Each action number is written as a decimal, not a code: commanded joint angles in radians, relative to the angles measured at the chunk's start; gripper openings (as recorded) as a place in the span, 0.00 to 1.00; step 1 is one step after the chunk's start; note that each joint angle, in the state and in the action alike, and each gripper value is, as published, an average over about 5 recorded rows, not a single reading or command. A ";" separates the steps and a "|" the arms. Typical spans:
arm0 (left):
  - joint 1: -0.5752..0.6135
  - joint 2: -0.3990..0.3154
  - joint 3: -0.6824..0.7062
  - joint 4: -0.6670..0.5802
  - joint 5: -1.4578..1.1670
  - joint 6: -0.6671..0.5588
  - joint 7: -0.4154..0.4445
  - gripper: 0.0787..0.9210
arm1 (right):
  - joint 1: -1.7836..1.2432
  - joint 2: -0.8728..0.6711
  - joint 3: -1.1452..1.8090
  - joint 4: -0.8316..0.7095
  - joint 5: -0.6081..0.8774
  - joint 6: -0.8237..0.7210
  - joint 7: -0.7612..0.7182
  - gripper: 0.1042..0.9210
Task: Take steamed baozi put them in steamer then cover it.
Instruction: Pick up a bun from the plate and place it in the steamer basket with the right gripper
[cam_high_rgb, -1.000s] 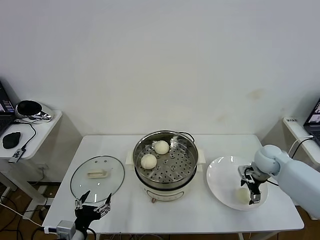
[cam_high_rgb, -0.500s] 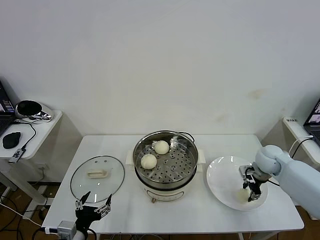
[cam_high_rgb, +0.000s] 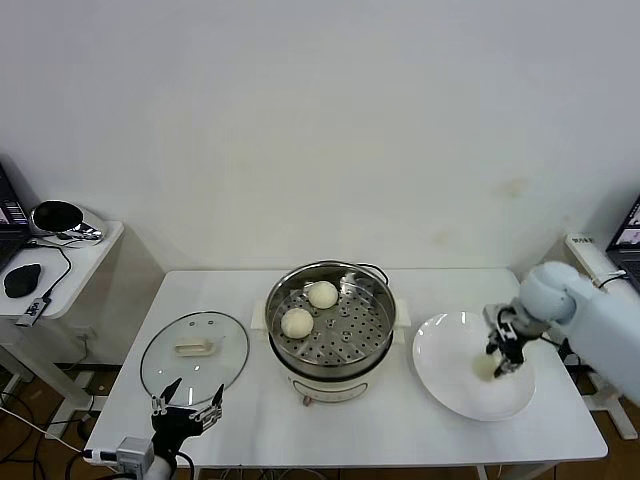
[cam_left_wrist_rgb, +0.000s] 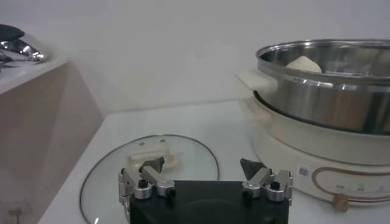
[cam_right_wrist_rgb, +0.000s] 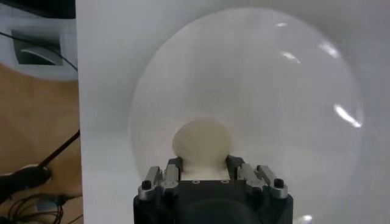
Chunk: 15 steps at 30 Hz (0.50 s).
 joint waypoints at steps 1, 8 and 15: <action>-0.010 -0.005 -0.005 0.008 -0.002 0.003 -0.007 0.88 | 0.459 0.063 -0.224 -0.020 0.224 -0.003 -0.050 0.44; -0.018 -0.015 -0.012 0.010 -0.003 0.007 -0.020 0.88 | 0.697 0.262 -0.328 -0.149 0.438 0.155 -0.112 0.39; -0.009 -0.018 -0.030 -0.015 -0.010 0.014 -0.033 0.88 | 0.726 0.393 -0.399 -0.204 0.565 0.458 -0.097 0.39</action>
